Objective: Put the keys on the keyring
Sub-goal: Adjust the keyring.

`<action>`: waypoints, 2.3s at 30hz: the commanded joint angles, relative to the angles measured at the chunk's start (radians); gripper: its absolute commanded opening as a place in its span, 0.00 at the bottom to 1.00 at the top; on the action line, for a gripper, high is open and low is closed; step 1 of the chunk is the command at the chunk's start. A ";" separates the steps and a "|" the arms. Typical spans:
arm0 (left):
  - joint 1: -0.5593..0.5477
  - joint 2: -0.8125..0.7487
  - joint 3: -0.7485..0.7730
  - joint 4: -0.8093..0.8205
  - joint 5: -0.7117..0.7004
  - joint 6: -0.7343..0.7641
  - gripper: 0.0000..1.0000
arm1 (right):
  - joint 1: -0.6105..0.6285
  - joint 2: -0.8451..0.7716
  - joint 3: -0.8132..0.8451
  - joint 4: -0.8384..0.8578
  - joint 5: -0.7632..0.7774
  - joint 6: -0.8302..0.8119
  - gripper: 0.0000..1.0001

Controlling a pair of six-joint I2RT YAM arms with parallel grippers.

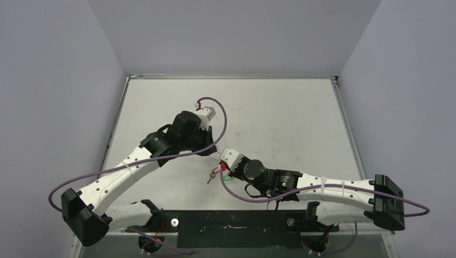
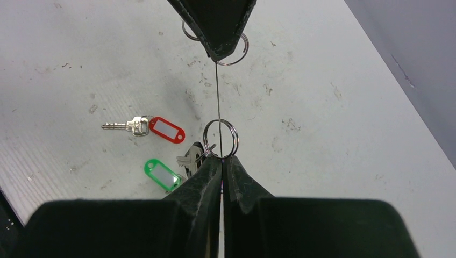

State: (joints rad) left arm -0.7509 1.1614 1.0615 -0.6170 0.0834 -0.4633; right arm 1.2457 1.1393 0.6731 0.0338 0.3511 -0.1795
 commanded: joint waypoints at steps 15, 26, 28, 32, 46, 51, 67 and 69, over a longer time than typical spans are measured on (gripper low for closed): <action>0.075 0.202 0.301 -0.417 0.126 0.293 0.00 | -0.006 -0.005 0.108 -0.209 0.030 -0.081 0.00; 0.023 0.314 0.413 -0.551 -0.015 0.447 0.00 | -0.003 0.011 0.146 -0.245 0.024 -0.091 0.00; 0.002 0.319 0.409 -0.547 -0.057 0.458 0.00 | -0.003 0.011 0.148 -0.245 0.019 -0.091 0.00; -0.013 0.310 0.384 -0.502 -0.091 0.459 0.00 | -0.003 0.010 0.145 -0.239 0.007 -0.083 0.00; 0.062 0.021 0.082 -0.117 0.036 0.157 0.54 | -0.035 -0.107 0.006 -0.047 -0.006 0.102 0.00; 0.072 -0.153 -0.110 0.101 0.056 -0.044 0.64 | -0.062 -0.163 -0.076 0.059 0.000 0.221 0.00; 0.074 -0.318 -0.580 0.978 0.136 -0.462 0.66 | -0.109 -0.252 -0.148 0.168 -0.047 0.375 0.00; 0.074 -0.289 -0.591 1.042 0.135 -0.494 0.65 | -0.111 -0.254 -0.147 0.169 -0.054 0.378 0.00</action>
State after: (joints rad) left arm -0.6834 0.8436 0.4915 0.1158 0.2180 -0.8341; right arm 1.1439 0.9096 0.5228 0.1070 0.3157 0.1631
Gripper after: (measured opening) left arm 0.664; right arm 0.030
